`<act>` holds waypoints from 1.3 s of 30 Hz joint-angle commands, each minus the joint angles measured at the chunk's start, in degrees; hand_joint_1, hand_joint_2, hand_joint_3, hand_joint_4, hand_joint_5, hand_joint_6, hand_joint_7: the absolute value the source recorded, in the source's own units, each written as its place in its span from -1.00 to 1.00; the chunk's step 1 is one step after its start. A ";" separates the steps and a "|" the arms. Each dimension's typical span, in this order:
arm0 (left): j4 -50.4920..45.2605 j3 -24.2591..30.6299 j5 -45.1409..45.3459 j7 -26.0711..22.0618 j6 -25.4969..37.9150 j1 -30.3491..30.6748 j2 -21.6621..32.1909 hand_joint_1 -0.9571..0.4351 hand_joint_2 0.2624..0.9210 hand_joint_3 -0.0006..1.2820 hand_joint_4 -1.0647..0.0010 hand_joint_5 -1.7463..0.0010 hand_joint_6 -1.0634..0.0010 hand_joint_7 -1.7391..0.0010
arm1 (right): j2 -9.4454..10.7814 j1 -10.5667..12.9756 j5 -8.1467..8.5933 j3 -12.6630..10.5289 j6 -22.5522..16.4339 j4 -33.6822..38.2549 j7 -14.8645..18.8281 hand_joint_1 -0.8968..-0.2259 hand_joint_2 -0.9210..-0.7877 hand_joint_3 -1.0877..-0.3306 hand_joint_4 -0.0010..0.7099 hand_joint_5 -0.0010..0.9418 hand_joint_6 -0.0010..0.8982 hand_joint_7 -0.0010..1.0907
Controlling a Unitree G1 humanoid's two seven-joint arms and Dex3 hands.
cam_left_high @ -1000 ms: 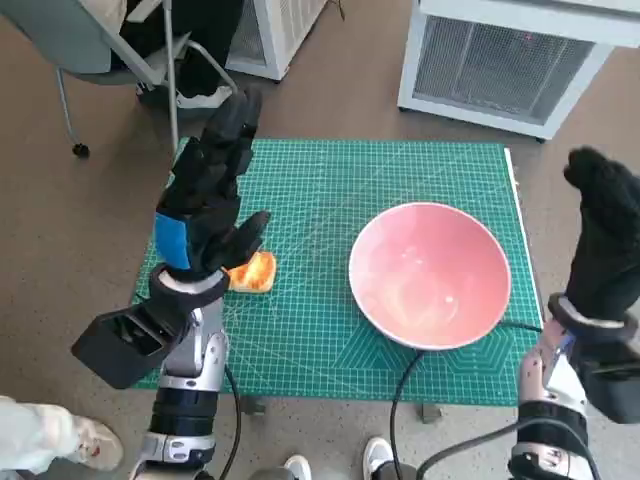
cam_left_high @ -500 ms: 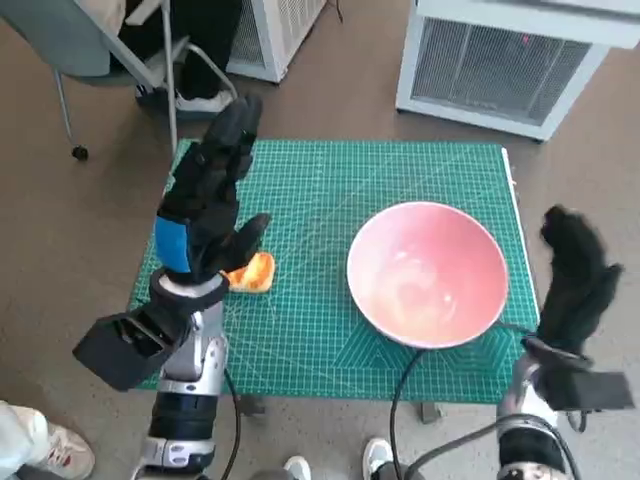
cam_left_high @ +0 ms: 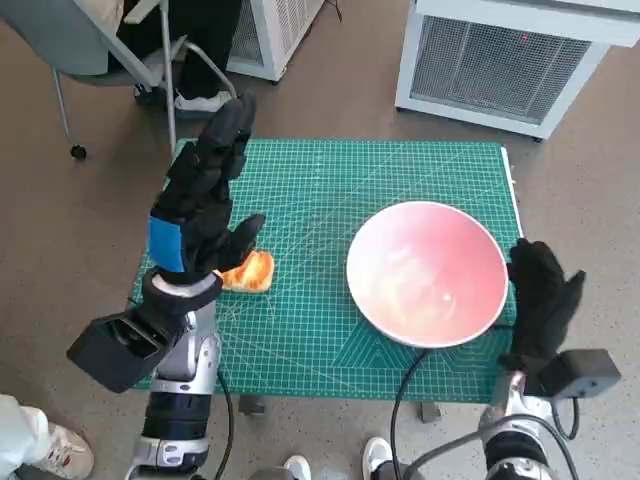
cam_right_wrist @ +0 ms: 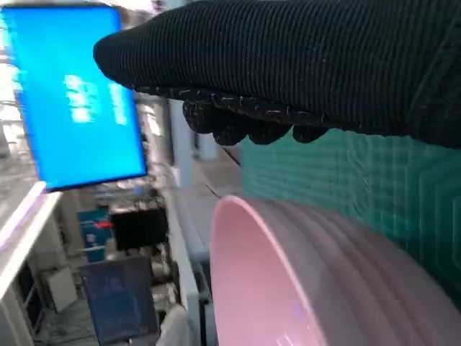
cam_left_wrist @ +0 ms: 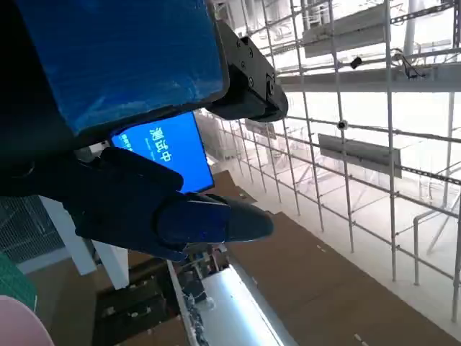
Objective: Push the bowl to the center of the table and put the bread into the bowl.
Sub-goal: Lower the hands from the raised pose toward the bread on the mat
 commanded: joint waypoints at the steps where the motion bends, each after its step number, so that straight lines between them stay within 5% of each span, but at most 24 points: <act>1: -1.15 0.48 1.40 0.42 -0.43 0.57 1.05 -0.30 1.00 -0.61 0.52 1.00 0.14 1.00 | 1.00 -1.51 -0.83 0.30 2.67 1.68 -1.62 0.05 -1.00 -0.46 -0.58 -0.91 -0.99 -0.09; 13: -1.65 0.80 2.43 1.23 -0.53 0.94 1.52 -0.33 1.00 -0.60 0.53 1.00 0.13 0.99 | 1.30 -3.52 -3.37 1.64 4.28 2.32 -5.68 0.00 -1.00 -0.49 -0.53 -0.93 -0.96 -0.05; 18: -2.69 1.56 3.43 2.35 -0.70 1.82 2.16 -0.33 1.00 -0.60 0.52 1.00 0.10 0.99 | 3.27 -9.47 -2.60 1.36 6.78 2.66 -6.33 -0.03 -1.00 -0.48 -0.44 -0.91 -0.92 -0.03; 29: -3.42 1.81 4.49 3.29 -0.58 2.48 2.55 -0.36 1.00 -0.58 0.54 1.00 0.10 0.99 | 4.56 -14.63 -2.72 0.87 10.44 3.51 -6.59 -0.05 -1.00 -0.43 -0.44 -0.94 -0.88 0.02; 39: -4.46 2.11 4.26 3.32 -0.28 3.51 3.56 -0.36 1.00 -0.58 0.54 1.00 0.15 1.00 | 5.19 -18.05 -5.03 2.21 14.81 4.07 -8.81 0.03 -1.00 -0.49 -0.45 -0.97 -0.96 0.00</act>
